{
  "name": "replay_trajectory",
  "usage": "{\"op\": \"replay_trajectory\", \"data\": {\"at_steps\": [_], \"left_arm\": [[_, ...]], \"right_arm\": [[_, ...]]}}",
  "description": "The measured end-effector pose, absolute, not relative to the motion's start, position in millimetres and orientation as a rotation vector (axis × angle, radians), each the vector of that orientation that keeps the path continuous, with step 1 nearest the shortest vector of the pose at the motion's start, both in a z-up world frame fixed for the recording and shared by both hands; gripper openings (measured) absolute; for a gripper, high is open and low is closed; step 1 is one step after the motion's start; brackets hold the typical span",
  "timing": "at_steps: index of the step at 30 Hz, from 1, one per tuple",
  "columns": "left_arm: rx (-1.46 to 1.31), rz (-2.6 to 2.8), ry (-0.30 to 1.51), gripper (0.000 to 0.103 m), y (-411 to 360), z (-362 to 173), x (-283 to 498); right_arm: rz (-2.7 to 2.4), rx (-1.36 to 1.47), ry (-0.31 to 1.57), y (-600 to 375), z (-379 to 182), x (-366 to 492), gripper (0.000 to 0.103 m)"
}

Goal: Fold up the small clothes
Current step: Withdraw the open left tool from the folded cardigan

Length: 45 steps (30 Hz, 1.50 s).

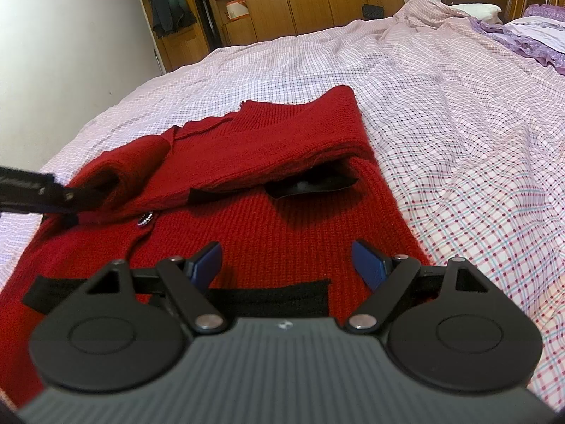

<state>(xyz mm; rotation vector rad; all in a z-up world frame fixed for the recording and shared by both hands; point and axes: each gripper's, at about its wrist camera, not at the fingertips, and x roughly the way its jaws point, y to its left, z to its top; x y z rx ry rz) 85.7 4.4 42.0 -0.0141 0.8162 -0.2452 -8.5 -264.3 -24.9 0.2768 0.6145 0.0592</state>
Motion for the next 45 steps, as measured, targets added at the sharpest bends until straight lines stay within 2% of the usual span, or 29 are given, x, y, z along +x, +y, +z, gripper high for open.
{"op": "replay_trajectory", "data": {"at_steps": [12, 25, 35, 45], "left_arm": [[-0.075, -0.087, 0.829, 0.056, 71, 50, 61], [-0.130, 0.014, 0.816, 0.056, 123, 49, 46], [-0.178, 0.053, 0.830, 0.056, 156, 38, 36], [-0.180, 0.096, 0.817, 0.057, 183, 37, 25]], "right_arm": [[0.040, 0.222, 0.640, -256, -15, -6, 0.081], [0.124, 0.139, 0.637, -218, 30, -5, 0.081], [0.326, 0.032, 0.638, -141, 63, 27, 0.081], [0.482, -0.118, 0.689, -48, 66, 71, 0.081]]}}
